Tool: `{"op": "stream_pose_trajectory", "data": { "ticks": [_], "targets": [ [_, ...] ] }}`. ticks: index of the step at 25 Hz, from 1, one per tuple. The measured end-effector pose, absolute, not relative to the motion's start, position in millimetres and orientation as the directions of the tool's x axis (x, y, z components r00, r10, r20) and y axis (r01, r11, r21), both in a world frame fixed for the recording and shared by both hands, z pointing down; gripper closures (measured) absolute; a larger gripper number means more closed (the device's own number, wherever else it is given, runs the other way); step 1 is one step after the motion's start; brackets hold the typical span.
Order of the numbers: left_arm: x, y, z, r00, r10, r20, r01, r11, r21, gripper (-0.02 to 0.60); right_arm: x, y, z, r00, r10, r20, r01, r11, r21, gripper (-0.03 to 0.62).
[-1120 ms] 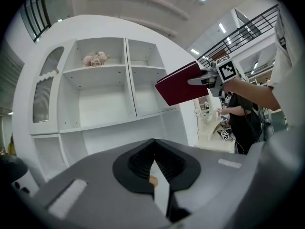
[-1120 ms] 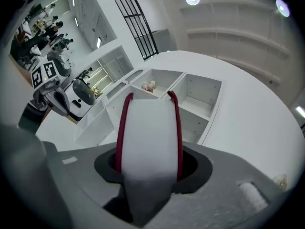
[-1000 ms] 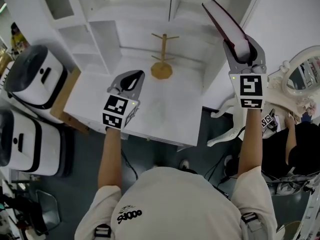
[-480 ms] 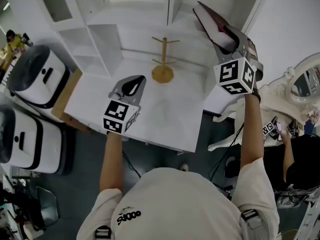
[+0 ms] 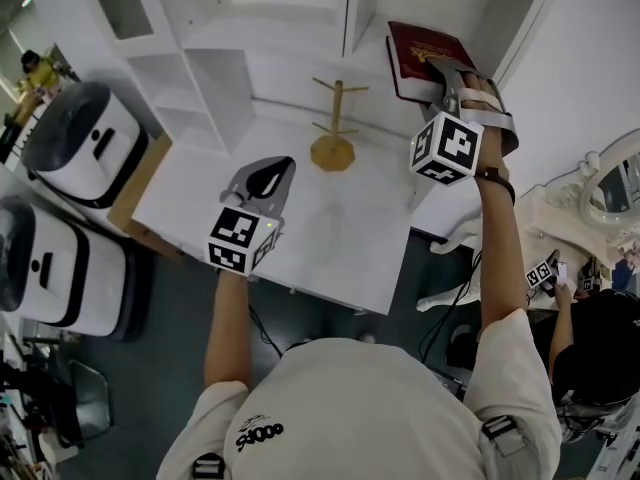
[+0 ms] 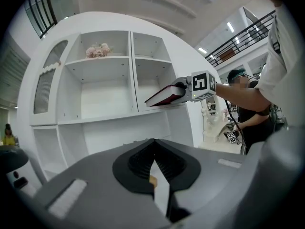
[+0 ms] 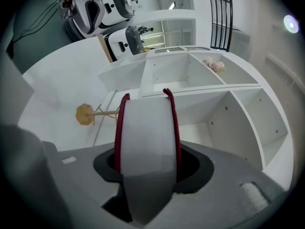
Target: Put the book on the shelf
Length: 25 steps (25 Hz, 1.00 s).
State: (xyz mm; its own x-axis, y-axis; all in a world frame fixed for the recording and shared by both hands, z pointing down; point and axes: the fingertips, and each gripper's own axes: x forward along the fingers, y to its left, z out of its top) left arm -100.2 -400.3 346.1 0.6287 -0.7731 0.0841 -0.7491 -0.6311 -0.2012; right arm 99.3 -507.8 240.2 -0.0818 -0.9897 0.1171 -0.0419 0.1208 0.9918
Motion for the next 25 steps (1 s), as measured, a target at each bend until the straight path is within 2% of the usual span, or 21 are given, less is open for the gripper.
{"op": "stream_pose_trajectory", "data": {
  "ticks": [8, 18, 22, 24, 25],
  "targets": [
    [-100, -404, 356, 0.614, -0.781, 0.113, -0.756, -0.624, -0.197, 0.565, 103, -539, 259, -0.046, -0.975, 0.219, 0.018, 0.219, 0.976, 0.321],
    [-94, -410, 364, 0.621, -0.772, 0.139, -0.748, -0.636, -0.192, 0.565, 99, -558, 261, -0.069, -0.951, 0.303, -0.058, 0.307, 0.95, 0.286],
    [-86, -409, 365, 0.632, -0.761, 0.147, -0.736, -0.649, -0.194, 0.565, 97, -557, 258, -0.093, -0.956, 0.277, -0.081, 0.285, 0.955, 0.272],
    [-82, -408, 366, 0.639, -0.753, 0.154, -0.727, -0.658, -0.198, 0.564, 97, -552, 259, -0.114, -0.958, 0.262, -0.101, 0.273, 0.957, 0.197],
    [-81, -408, 367, 0.642, -0.75, 0.158, -0.724, -0.661, -0.199, 0.565, 97, -547, 261, -0.125, -0.958, 0.26, -0.11, 0.274, 0.955, 0.189]
  ]
}}
